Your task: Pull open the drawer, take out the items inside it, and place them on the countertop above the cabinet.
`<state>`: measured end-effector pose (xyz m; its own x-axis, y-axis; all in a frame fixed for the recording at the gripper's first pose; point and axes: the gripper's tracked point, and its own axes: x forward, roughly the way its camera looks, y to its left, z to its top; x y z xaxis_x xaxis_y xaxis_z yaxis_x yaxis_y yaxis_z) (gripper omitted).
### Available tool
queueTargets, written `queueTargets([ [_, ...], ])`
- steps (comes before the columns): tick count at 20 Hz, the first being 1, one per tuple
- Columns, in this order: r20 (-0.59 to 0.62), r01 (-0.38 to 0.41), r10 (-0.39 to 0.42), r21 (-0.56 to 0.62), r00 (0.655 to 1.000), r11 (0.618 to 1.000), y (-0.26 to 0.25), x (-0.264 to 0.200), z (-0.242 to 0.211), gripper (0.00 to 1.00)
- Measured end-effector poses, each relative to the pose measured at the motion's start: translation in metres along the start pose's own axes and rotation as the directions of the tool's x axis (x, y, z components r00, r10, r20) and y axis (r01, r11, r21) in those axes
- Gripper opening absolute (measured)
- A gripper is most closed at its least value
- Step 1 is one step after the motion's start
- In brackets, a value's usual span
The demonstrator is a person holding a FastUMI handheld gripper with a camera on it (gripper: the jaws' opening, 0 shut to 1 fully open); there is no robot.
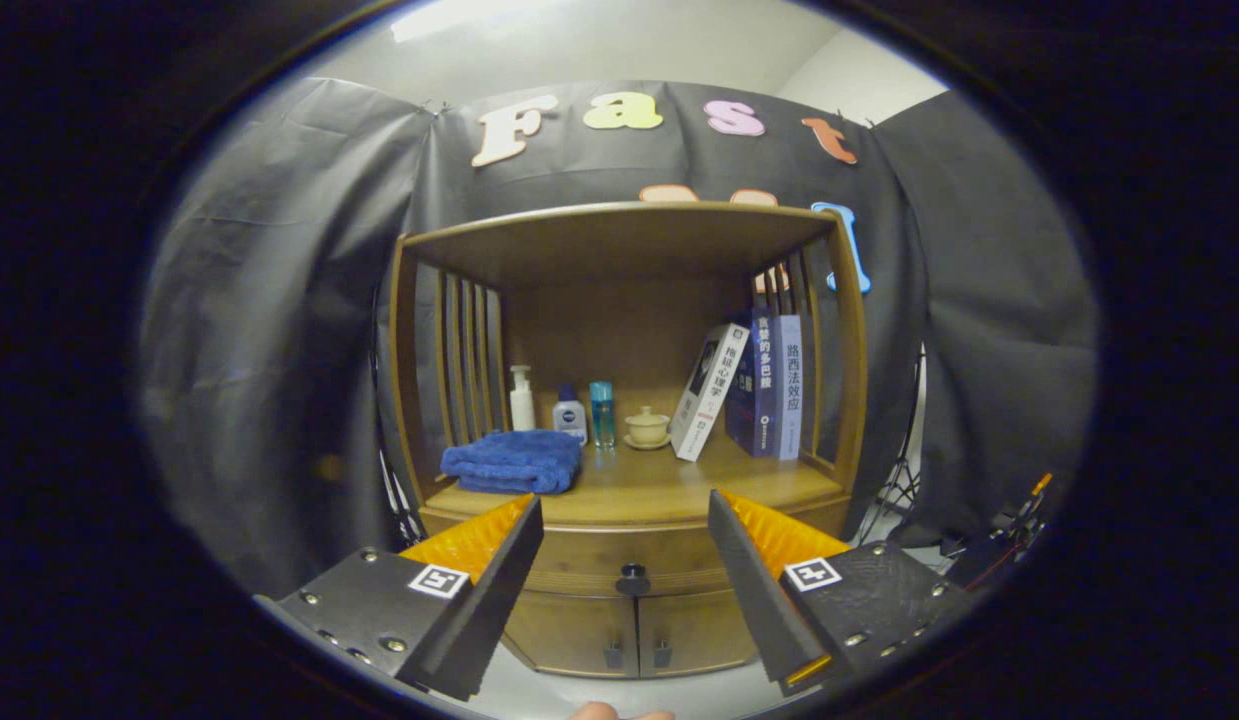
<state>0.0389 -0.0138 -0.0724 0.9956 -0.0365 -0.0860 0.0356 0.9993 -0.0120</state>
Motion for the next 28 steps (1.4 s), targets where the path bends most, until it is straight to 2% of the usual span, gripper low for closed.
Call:
queueTargets([
  [11,-0.185,0.005,-0.007,-0.014,0.983,1.0,-0.007,0.088,-0.113,0.96],
  [13,-0.207,0.005,-0.011,-0.028,0.978,1.0,-0.007,0.101,-0.134,0.88],
  [18,-0.274,0.037,-0.062,-0.095,0.96,0.995,-0.016,0.13,-0.179,0.79],
  [19,-0.28,0.036,-0.061,-0.094,0.958,0.995,-0.016,0.136,-0.184,0.75],
  [21,-0.279,0.019,-0.041,-0.08,0.959,0.997,-0.011,0.141,-0.19,0.68],
  [24,-0.29,0.022,-0.05,-0.102,0.956,0.995,-0.013,0.148,-0.198,0.48],
  [28,-0.273,0.005,-0.035,-0.108,0.961,0.994,-0.013,0.149,-0.198,0.39],
])
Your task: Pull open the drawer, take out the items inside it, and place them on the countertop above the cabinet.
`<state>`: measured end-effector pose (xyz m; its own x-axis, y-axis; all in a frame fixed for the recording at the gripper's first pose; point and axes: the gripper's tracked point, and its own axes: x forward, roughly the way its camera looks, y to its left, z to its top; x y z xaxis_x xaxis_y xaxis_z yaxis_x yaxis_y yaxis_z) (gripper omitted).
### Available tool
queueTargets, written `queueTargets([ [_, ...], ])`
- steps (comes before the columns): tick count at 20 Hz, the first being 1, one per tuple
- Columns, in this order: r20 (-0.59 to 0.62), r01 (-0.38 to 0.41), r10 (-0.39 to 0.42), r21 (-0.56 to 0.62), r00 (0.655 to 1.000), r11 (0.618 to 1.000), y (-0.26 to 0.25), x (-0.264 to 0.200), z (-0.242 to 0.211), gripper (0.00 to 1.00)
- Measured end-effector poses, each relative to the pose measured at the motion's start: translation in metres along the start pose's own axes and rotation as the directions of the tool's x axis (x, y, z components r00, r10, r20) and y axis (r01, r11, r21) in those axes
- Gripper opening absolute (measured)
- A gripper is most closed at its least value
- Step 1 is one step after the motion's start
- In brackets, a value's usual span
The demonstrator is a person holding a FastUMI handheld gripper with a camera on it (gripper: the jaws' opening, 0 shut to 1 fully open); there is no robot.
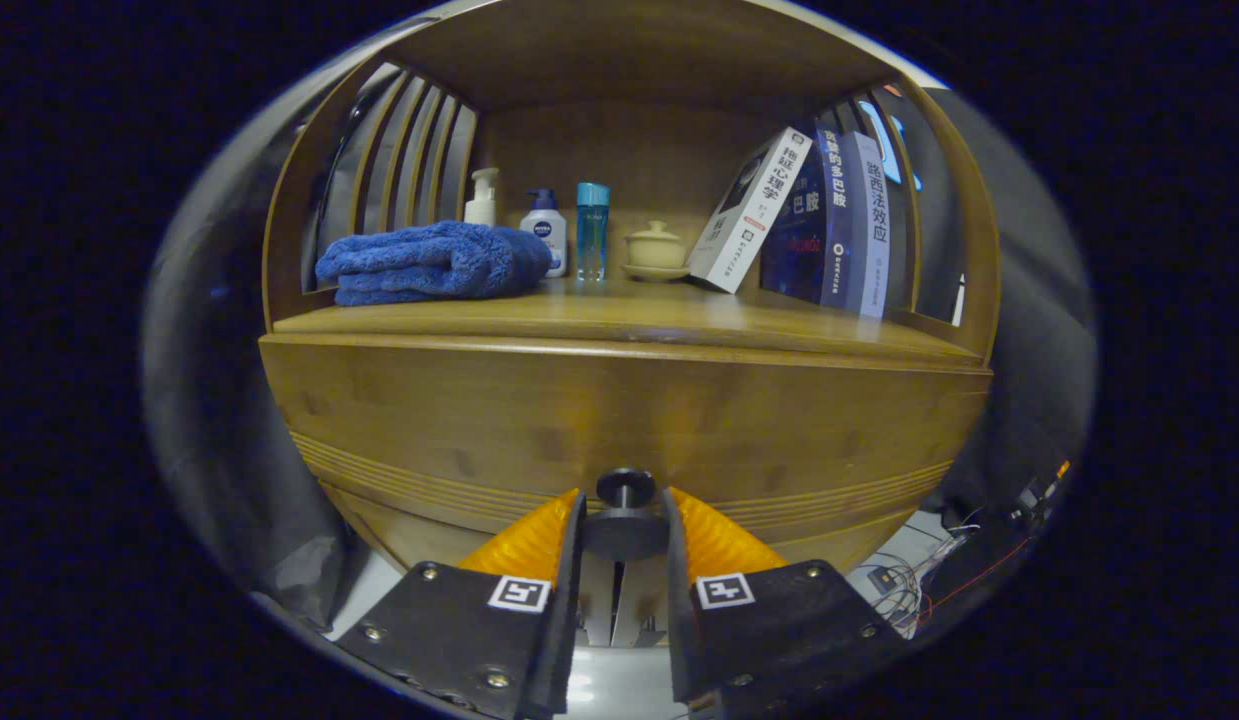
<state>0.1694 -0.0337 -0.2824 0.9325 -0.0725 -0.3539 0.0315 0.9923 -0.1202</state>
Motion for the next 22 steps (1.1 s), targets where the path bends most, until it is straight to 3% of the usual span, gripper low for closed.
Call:
queueTargets([
  [2,-0.007,-0.006,0.006,0.005,1.0,1.0,0.0,-0.002,0.0,0.33],
  [22,0.027,0.014,-0.014,0.028,1.0,1.0,0.002,-0.135,-0.047,0.33],
])
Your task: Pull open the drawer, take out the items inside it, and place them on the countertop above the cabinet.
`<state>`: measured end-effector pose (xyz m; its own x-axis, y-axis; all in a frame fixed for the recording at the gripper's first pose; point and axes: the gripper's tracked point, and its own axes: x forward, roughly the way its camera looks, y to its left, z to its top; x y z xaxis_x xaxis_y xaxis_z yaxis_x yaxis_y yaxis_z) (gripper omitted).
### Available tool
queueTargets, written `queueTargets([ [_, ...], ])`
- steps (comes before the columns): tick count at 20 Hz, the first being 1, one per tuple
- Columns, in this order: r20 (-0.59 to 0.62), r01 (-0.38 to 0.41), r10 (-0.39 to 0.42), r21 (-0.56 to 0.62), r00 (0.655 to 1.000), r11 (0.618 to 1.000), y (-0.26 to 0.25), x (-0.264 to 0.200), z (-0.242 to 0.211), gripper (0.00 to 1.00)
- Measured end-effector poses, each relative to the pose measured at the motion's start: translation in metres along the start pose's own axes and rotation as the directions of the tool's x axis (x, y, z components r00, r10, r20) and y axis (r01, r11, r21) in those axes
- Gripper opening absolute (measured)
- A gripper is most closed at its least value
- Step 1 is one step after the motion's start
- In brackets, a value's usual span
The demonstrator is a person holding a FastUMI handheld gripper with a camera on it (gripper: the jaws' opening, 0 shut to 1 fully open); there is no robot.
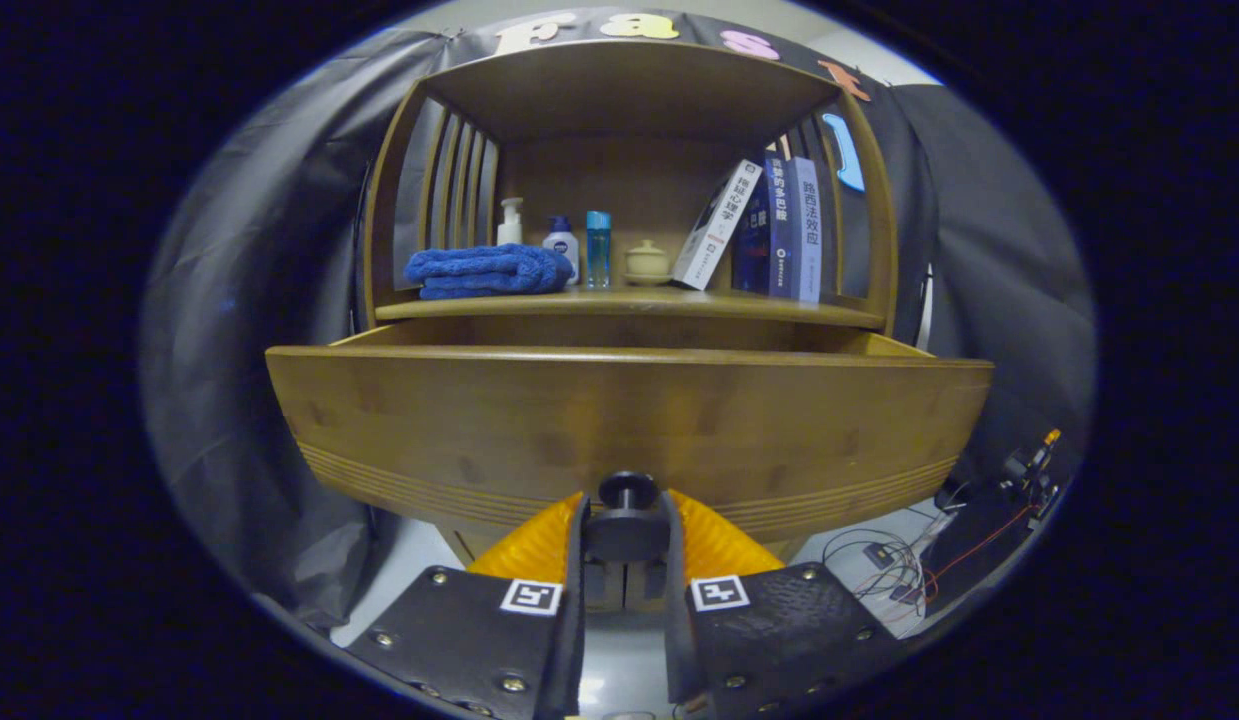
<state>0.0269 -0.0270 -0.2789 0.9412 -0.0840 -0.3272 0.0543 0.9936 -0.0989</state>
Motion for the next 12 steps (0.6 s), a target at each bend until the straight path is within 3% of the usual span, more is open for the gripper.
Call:
queueTargets([
  [12,0.009,-0.007,0.007,0.017,1.0,1.0,0.0,-0.026,-0.012,0.33],
])
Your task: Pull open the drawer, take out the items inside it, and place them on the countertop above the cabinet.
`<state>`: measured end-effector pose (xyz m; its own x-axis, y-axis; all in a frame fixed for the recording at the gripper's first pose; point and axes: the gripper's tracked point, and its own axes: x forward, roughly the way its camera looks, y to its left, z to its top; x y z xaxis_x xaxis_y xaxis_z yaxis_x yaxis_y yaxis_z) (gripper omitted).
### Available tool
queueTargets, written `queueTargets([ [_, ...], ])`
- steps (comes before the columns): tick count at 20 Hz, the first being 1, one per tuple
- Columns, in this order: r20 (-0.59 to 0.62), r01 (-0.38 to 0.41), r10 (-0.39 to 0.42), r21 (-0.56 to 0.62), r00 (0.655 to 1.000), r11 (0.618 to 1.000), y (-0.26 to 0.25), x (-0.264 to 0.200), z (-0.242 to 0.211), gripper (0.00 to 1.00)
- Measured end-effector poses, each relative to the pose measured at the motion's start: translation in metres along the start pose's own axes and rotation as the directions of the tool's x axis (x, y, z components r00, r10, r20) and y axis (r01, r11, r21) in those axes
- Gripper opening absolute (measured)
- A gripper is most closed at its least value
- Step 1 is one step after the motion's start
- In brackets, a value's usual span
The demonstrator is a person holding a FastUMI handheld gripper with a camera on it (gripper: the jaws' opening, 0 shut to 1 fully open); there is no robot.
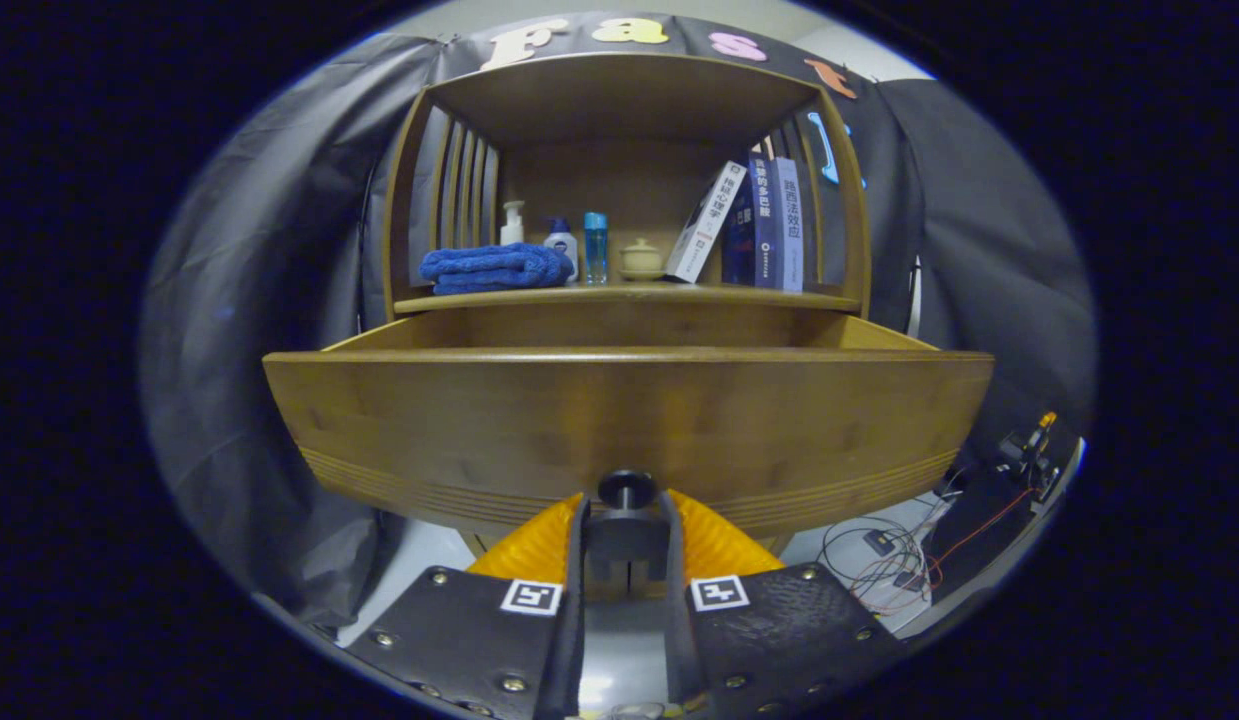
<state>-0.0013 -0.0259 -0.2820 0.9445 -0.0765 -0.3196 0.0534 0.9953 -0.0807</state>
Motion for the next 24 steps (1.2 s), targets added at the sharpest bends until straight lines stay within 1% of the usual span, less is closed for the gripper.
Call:
queueTargets([
  [1,0.001,-0.003,0.003,0.0,1.0,1.0,-0.001,0.0,0.0,0.33],
  [2,0.0,-0.001,0.001,0.004,1.0,1.0,-0.002,-0.001,0.0,0.35],
  [4,0.0,-0.015,0.015,0.024,1.0,1.0,0.002,-0.001,0.003,0.45],
  [6,0.026,-0.029,0.029,0.033,0.999,0.999,0.006,-0.007,0.017,0.55],
  [7,0.042,-0.026,0.024,0.033,0.999,0.999,0.005,-0.012,0.026,0.59],
  [9,0.089,-0.022,0.019,0.033,0.996,0.999,0.005,-0.017,0.052,0.62],
  [13,0.135,-0.014,0.009,0.036,0.991,0.999,0.007,-0.019,0.092,0.62],
  [15,0.147,-0.02,0.015,0.039,0.989,0.999,0.011,-0.012,0.11,0.62],
  [18,0.192,-0.053,0.04,0.061,0.981,0.997,0.021,0.003,0.141,0.62],
  [19,0.19,-0.049,0.035,0.069,0.981,0.996,0.021,0.01,0.147,0.62],
  [22,0.099,0.029,-0.036,0.072,0.994,0.997,0.007,0.038,0.149,0.62],
  [24,0.031,0.045,-0.047,0.058,0.998,0.997,0.009,0.054,0.146,0.62],
])
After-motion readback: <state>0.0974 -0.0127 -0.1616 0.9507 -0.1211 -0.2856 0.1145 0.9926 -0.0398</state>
